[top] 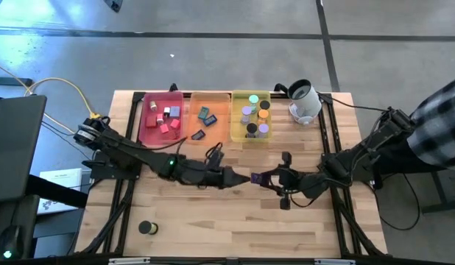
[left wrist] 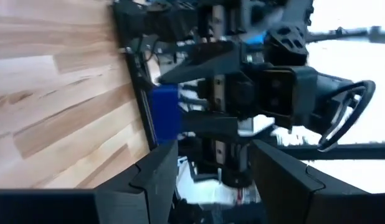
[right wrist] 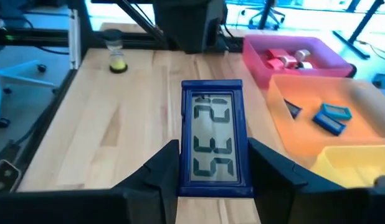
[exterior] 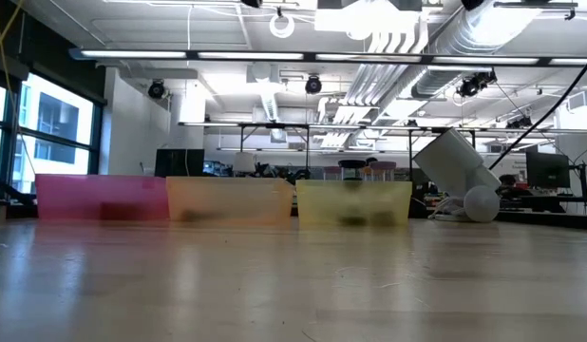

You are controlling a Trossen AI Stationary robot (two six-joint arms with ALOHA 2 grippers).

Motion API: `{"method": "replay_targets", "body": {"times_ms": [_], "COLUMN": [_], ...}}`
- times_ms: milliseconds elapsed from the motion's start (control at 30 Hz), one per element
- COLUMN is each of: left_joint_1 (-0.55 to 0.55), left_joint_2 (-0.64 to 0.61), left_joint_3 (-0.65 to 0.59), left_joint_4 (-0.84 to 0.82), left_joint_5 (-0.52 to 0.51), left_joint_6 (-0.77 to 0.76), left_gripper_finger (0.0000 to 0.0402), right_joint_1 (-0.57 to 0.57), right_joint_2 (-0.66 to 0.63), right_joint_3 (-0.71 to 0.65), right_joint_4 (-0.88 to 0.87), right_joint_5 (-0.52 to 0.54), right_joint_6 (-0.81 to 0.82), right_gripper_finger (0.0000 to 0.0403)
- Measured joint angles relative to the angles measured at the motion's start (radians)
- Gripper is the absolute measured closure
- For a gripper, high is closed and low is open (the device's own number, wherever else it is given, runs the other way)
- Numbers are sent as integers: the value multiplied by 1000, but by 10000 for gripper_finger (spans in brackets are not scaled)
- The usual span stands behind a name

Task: Pick & Place Office items
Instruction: Put the dark blue digital clock into the orange bin

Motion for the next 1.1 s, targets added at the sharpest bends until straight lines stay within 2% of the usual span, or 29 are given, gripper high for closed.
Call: {"method": "replay_targets", "body": {"times_ms": [233,333,467,767,1100], "left_joint_1": [146,176,190,270,308], "left_joint_2": [0,0,0,0,0], "left_joint_3": [0,0,0,0,0], "left_joint_4": [7,4,4,0,1], "left_joint_5": [321,410,434,573,606], "left_joint_6": [105,153,228,254,275], "left_gripper_finger": [209,209,209,209,209], "right_joint_1": [-46,-66,-87,-94,-128], "right_joint_2": [0,0,0,0,0], "right_joint_3": [0,0,0,0,0], "right_joint_4": [-36,-34,-34,-27,-9], "right_joint_5": [-9,-10,-12,-7,5], "right_joint_6": [25,26,27,31,20], "right_gripper_finger": [264,264,264,264,264]}}
